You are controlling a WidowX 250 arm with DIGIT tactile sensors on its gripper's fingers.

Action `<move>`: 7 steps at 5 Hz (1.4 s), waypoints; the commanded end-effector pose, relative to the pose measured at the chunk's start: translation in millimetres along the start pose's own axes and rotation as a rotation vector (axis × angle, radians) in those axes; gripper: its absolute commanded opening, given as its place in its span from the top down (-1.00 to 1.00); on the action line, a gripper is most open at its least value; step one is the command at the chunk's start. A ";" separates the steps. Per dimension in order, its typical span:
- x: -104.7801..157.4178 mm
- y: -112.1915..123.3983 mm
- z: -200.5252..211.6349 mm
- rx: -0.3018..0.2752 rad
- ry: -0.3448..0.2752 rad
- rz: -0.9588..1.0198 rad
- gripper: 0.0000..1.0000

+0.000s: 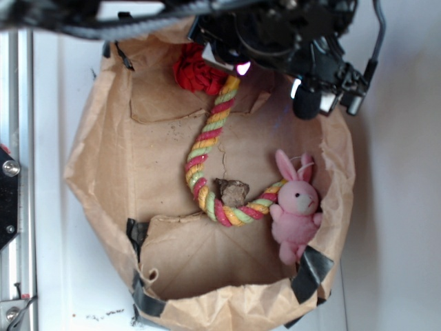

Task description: Grab the red paper.

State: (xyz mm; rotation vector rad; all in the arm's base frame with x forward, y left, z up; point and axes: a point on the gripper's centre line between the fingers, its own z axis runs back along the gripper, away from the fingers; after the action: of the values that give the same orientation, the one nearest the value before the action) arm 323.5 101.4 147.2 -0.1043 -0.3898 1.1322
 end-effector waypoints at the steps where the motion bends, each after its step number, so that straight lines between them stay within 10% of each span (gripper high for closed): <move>1: 5.2 9.1 13.6 0.011 -0.035 0.042 -1.00; 7: -17.9 10.1 9.3 0.007 -0.073 -0.035 -1.00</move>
State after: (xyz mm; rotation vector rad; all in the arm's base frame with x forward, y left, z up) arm 307.3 84.9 123.1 -0.0256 -0.3695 1.1132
